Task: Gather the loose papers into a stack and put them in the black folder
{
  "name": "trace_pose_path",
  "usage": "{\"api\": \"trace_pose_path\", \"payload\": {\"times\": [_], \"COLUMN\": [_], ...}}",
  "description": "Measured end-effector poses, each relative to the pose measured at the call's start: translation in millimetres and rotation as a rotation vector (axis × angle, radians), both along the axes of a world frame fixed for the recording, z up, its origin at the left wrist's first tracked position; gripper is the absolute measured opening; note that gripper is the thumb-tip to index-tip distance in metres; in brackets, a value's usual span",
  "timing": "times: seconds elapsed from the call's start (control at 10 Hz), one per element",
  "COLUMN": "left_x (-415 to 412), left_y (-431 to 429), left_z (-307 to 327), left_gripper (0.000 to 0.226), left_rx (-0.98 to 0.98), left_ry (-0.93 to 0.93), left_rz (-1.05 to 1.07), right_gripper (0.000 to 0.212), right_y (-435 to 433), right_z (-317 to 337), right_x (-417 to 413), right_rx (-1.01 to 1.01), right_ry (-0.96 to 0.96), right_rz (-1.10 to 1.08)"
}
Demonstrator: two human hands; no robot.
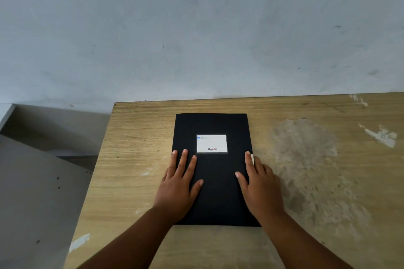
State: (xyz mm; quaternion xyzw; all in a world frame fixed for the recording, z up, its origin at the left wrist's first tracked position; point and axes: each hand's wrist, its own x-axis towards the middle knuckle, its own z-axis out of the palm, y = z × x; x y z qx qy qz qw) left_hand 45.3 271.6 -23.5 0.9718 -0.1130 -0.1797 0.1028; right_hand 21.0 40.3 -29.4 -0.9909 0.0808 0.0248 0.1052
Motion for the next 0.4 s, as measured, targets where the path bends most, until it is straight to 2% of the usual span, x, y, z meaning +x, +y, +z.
{"api": "trace_pose_path", "payload": {"times": [0.2,0.4], "left_x": [28,42], "left_y": [-9,-12], "left_z": [3,28], "left_gripper": [0.076,0.074], "left_rx": [-0.030,-0.101], "left_ry": [0.027,0.159], "left_rz": [0.008,0.039], "right_gripper": [0.067,0.065], "right_y": [-12,-19], "right_z": [0,17], "right_x": [31,43], "right_rx": [-0.062,0.061], "right_ry": [0.016,0.196], "right_rz": [0.016,0.031]}}
